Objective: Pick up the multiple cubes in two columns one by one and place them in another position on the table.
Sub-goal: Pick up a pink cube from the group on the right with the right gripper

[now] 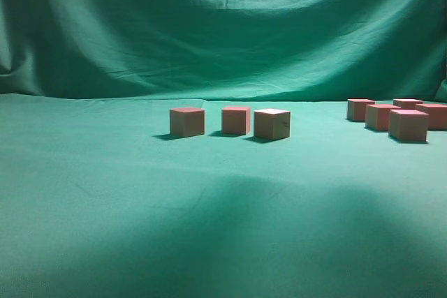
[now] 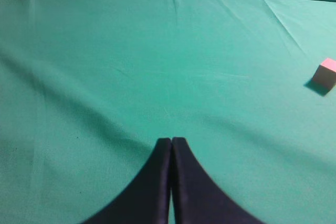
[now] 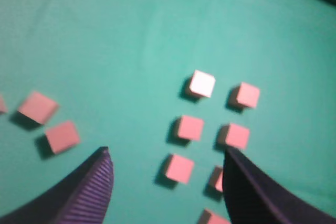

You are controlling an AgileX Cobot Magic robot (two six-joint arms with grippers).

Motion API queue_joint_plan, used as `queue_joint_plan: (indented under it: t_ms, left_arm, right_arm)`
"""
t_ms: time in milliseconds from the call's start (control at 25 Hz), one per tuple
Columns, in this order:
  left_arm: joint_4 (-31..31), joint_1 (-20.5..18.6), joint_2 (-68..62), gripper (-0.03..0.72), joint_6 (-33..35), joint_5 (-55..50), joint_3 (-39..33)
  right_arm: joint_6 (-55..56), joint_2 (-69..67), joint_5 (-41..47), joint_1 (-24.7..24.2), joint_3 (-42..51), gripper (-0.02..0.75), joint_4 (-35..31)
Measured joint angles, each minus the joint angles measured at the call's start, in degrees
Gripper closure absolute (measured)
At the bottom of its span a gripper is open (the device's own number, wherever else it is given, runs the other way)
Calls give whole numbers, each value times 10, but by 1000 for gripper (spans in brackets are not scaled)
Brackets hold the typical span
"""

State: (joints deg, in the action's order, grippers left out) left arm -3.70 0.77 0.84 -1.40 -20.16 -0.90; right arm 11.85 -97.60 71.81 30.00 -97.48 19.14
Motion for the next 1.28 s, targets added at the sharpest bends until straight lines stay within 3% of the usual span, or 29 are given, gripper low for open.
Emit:
queue_joint_plan:
  t_ms: [240,400,760,1280]
  left_arm:
    - [0,0,0,688,0,0,0]
    - [0,0,0,688,0,0,0]
    - [0,0,0,688,0,0,0]
    - [0,0,0,688,0,0,0]
  right_arm:
    - [43,34,-29,-98,162,277,-6]
    - [27,35,-123,-183,290,277,-109]
    - [5,38,-257,-224,407,277,-135]
    - [5,5,-353,-240,429,277,-163]
